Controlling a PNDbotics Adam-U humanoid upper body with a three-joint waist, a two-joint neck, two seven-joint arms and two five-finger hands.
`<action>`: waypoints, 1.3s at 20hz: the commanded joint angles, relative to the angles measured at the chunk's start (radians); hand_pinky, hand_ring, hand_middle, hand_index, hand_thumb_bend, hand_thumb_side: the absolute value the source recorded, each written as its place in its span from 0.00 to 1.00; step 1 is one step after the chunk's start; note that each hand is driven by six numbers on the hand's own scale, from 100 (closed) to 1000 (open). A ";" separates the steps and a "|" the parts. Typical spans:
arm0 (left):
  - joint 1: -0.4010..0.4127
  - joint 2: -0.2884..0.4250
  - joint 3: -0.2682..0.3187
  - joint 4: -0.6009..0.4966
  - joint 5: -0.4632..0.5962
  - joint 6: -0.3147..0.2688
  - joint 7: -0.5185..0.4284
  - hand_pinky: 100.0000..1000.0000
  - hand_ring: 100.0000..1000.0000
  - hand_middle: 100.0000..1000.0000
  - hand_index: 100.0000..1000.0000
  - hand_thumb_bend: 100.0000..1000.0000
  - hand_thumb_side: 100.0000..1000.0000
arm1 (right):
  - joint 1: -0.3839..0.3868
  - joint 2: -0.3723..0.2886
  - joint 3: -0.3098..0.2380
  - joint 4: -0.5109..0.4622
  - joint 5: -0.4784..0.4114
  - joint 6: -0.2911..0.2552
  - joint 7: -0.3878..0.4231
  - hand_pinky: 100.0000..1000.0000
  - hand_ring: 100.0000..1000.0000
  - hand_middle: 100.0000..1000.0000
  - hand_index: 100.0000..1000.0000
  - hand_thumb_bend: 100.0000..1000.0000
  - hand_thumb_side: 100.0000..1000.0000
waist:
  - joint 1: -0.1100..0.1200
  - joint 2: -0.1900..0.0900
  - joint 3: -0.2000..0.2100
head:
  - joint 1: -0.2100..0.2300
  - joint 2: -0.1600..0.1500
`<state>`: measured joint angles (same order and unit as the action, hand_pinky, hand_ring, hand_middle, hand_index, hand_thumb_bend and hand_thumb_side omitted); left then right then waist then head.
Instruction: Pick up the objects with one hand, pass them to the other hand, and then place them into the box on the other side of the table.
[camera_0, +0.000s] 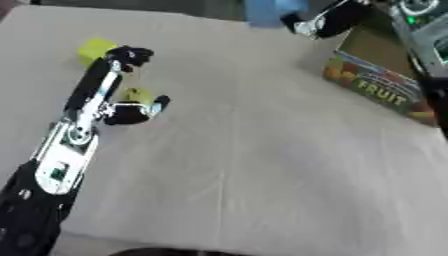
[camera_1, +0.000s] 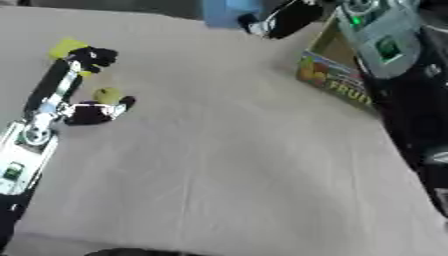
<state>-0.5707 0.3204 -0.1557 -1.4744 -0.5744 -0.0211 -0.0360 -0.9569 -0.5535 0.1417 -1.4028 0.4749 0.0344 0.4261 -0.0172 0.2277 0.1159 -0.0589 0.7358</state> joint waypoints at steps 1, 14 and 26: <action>-0.006 0.048 0.026 -0.034 0.029 0.011 0.023 0.71 0.70 0.65 0.80 0.43 0.00 | 0.001 -0.090 -0.086 0.071 0.046 0.032 -0.054 0.90 0.89 0.30 0.44 0.00 0.00 | 0.005 -0.017 -0.004 | -0.038 -0.016; -0.002 0.106 0.082 -0.083 0.099 0.043 0.099 0.70 0.66 0.63 0.78 0.35 0.00 | 0.018 -0.171 -0.202 0.350 0.214 0.057 -0.171 0.89 0.91 0.32 0.46 0.00 0.00 | 0.016 -0.016 -0.005 | -0.128 -0.073; -0.002 0.123 0.125 -0.097 0.098 0.067 0.143 0.70 0.66 0.63 0.78 0.37 0.01 | -0.020 -0.140 -0.191 0.503 0.359 -0.004 -0.168 0.89 1.00 0.51 0.64 0.00 0.10 | 0.018 -0.016 0.010 | -0.121 -0.064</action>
<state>-0.5612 0.4058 -0.0455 -1.5489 -0.4783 0.0453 0.0998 -0.9523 -0.6744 -0.0475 -0.9032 0.8170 0.0385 0.2594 -0.0004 0.2288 0.1248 -0.1838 0.6745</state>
